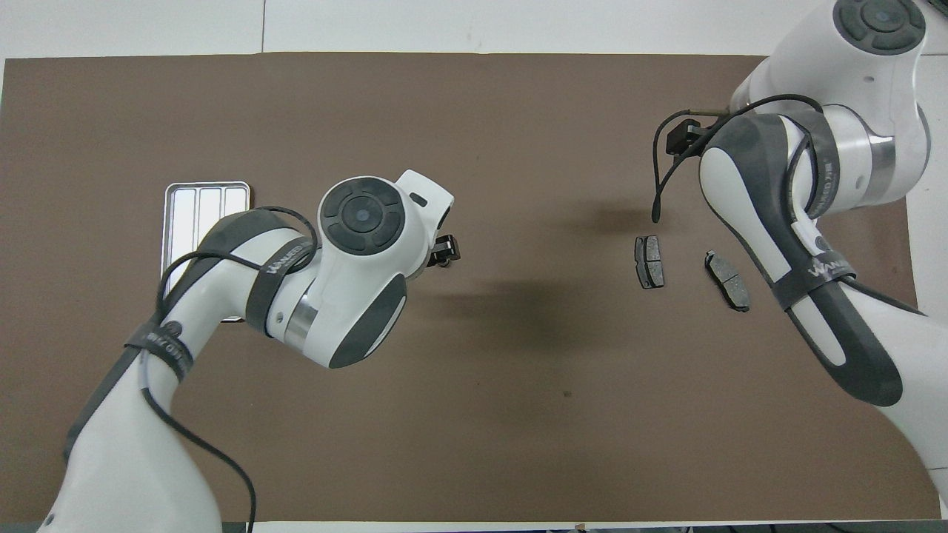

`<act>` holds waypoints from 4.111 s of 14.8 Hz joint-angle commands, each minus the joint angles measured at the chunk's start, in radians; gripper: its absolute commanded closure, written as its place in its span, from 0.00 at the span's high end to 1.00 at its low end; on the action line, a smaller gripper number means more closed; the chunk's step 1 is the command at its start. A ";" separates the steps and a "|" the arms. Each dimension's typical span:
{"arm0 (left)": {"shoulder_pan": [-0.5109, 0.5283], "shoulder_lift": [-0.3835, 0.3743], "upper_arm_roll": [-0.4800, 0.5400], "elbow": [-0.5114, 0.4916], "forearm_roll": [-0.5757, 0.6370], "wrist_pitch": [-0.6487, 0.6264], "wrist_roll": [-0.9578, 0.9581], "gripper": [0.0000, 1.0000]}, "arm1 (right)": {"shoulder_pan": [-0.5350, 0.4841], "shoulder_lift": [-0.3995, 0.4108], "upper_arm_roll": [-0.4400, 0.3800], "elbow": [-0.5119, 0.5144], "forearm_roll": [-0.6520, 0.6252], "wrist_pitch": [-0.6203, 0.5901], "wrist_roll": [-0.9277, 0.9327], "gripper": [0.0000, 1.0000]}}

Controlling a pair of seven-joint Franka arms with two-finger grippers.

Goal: Pick bearing gear from pile to tray

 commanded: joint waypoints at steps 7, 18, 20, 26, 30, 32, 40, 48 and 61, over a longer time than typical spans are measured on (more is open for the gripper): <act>-0.015 0.066 0.015 -0.052 0.002 0.194 -0.005 1.00 | -0.085 0.021 0.014 -0.183 -0.026 0.299 -0.095 1.00; -0.051 0.040 0.010 -0.145 -0.002 0.252 -0.040 1.00 | -0.111 0.113 0.015 -0.183 -0.009 0.414 -0.027 0.95; -0.055 0.036 0.012 -0.170 -0.004 0.291 -0.039 1.00 | -0.109 0.113 0.015 -0.182 -0.009 0.408 0.019 0.93; -0.050 0.036 0.015 -0.170 -0.001 0.301 -0.028 0.72 | -0.106 0.114 0.015 -0.185 -0.005 0.411 0.071 0.80; -0.047 0.037 0.015 -0.160 -0.001 0.301 -0.037 0.00 | -0.109 0.125 0.017 -0.185 -0.005 0.417 0.077 0.65; -0.044 0.040 0.018 -0.144 0.004 0.291 -0.036 0.00 | -0.109 0.125 0.017 -0.185 -0.002 0.416 0.077 0.43; 0.166 -0.105 0.013 0.034 0.010 -0.103 0.269 0.00 | -0.101 0.124 0.018 -0.176 -0.003 0.380 0.076 0.00; 0.598 -0.201 0.018 -0.092 0.002 -0.135 0.974 0.00 | -0.069 0.000 0.023 -0.065 -0.025 0.023 0.040 0.00; 0.636 -0.317 0.013 -0.515 -0.001 0.209 0.949 0.00 | 0.322 -0.131 0.031 0.102 0.070 -0.316 0.707 0.00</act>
